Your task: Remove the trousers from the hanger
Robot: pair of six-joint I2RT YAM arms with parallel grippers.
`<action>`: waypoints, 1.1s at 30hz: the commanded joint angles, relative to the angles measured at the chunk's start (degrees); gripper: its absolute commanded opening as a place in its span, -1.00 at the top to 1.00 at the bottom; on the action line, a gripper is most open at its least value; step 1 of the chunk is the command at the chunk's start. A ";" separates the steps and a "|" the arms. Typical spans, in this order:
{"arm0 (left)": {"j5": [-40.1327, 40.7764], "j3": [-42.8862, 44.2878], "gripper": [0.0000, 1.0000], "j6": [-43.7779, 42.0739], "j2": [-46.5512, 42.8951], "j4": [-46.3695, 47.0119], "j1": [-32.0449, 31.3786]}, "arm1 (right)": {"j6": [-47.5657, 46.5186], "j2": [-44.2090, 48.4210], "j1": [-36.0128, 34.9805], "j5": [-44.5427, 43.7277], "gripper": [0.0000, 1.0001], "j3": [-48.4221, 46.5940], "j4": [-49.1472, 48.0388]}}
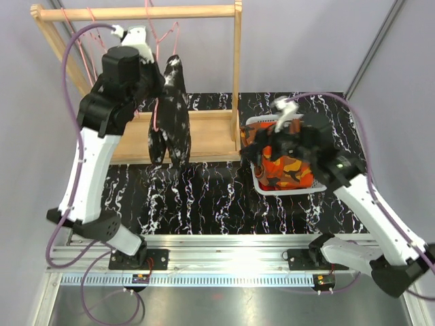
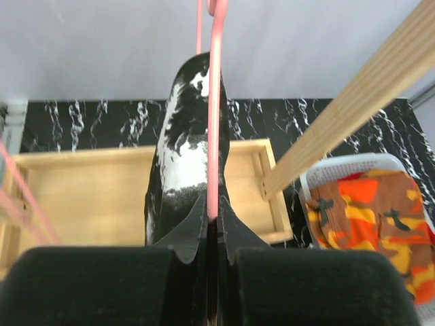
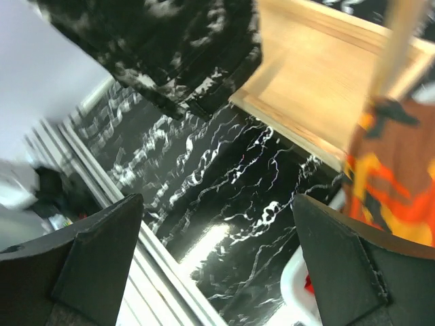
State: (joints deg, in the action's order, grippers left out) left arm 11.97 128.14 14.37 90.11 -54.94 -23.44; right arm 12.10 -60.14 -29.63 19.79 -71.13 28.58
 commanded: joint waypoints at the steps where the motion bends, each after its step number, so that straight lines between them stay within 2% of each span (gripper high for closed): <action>1: -3.60 -4.81 1.00 4.16 -9.93 12.47 0.33 | -13.13 -4.45 -10.60 -12.20 -0.99 -7.51 -2.30; 2: -4.40 -5.52 1.00 4.52 -10.47 12.83 0.24 | -14.72 -5.68 -14.98 -14.32 -0.99 -8.05 -2.99; 8: -6.17 -5.27 1.00 5.58 -11.18 11.79 0.24 | -19.65 -13.59 -24.06 -21.09 -0.99 -9.29 -14.67; 10: -5.38 -5.52 1.00 7.15 -11.53 10.56 0.15 | -22.89 -14.56 -29.59 -24.35 -0.99 -8.33 -20.91; 13: -3.36 -10.52 1.00 10.40 -15.04 12.29 0.06 | -26.59 -16.23 -35.40 -29.98 -0.99 -5.95 -30.83; 16: -3.26 -20.36 1.00 13.65 -21.18 18.69 -0.11 | -28.00 -19.92 -38.82 -34.64 -0.99 -8.93 -32.18; 18: -3.09 -25.72 1.00 14.54 -23.74 21.26 -0.38 | -27.75 -22.30 -40.15 -36.57 -0.99 -10.95 -32.35; 25: -3.18 -28.91 1.00 16.39 -26.82 22.77 -1.52 | -25.20 -25.38 -42.70 -42.64 -0.96 -11.23 -33.76; 33: -0.37 -29.87 1.00 17.62 -26.82 23.56 -3.10 | -21.95 -25.12 -44.64 -39.92 -0.96 -9.90 -33.68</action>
State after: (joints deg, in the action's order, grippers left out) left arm 9.32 97.69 30.46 65.30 -43.31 -26.02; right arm -12.23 -85.80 -73.43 -19.49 -80.51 -2.31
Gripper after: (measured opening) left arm 0.028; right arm 0.982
